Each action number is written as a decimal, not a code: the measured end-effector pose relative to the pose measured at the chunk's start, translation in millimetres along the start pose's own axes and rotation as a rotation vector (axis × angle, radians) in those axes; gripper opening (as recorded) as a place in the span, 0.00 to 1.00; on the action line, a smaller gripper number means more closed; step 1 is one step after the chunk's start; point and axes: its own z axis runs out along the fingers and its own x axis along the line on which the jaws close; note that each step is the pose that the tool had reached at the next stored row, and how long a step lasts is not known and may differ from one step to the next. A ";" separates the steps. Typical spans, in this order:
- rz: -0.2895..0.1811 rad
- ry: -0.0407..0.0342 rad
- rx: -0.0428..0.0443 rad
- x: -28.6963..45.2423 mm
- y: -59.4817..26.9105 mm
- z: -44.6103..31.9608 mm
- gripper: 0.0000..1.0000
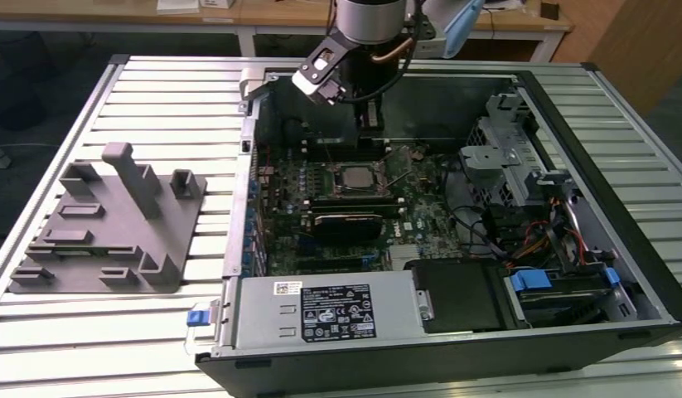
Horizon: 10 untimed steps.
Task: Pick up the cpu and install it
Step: 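Close the cpu cover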
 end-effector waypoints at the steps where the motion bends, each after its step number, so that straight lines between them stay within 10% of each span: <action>1: 0.000 -0.0001 0.0001 0.0 0.1 -2.1 0.11; 10: 0.001 -0.0001 0.0001 0.0 3.1 -10.2 0.11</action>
